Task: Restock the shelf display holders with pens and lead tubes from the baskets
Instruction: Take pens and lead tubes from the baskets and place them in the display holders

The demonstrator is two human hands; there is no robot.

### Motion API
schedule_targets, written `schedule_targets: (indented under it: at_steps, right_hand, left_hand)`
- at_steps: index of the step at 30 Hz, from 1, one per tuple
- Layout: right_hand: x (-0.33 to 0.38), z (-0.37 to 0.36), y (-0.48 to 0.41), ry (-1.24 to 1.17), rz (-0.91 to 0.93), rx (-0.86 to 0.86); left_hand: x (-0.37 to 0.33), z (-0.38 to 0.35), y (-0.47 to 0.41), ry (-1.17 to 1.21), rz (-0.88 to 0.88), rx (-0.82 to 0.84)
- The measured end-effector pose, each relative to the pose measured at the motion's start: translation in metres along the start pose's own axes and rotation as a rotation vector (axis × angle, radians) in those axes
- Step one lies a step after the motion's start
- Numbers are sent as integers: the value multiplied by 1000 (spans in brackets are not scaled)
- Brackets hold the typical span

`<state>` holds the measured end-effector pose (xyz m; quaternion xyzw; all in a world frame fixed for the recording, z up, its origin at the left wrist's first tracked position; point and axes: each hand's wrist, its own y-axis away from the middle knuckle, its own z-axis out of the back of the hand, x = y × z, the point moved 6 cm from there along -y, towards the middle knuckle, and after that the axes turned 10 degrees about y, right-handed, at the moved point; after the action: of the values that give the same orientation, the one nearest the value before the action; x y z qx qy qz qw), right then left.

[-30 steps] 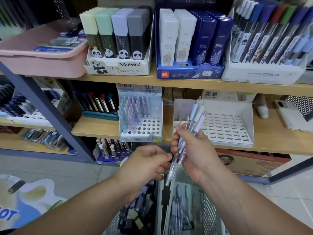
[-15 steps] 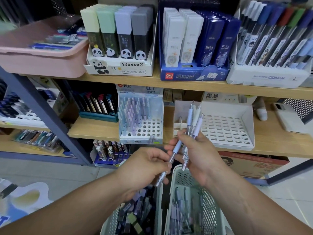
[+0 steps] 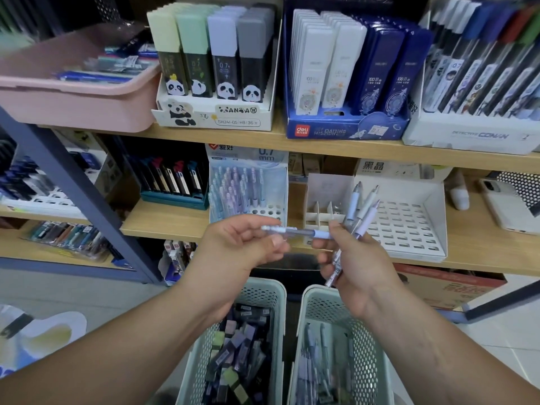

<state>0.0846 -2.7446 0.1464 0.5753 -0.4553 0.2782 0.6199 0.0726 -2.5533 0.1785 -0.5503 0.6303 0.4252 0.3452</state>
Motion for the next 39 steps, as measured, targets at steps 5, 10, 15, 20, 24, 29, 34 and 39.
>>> schedule_targets:
  at_steps: [5,10,15,20,24,29,34,39]
  right_hand:
    - [-11,-8,3,120,-56,109]
    - [-16,-7,3,164,-36,122]
    - [-13,1,-2,169,-6,109]
    - [-11,7,-4,187,16,96]
    - [-9,7,-4,186,26,107]
    - [-9,7,-5,185,27,108]
    - [-8,9,-5,168,24,112]
    - [-9,9,-4,155,31,124]
  left_hand:
    - [-10,8,-11,-17,-150,-110]
    - [-32,31,-36,-250,-312,-269]
    - [-49,49,-54,-644,-460,-430]
    - [-57,42,-65,-857,-548,-437]
    - [-56,37,-70,-919,-560,-419]
    - [-58,31,-73,-1021,-616,-357]
    - [-59,24,-67,-1119,-740,-315]
    - [-61,24,-66,-1104,-787,-321]
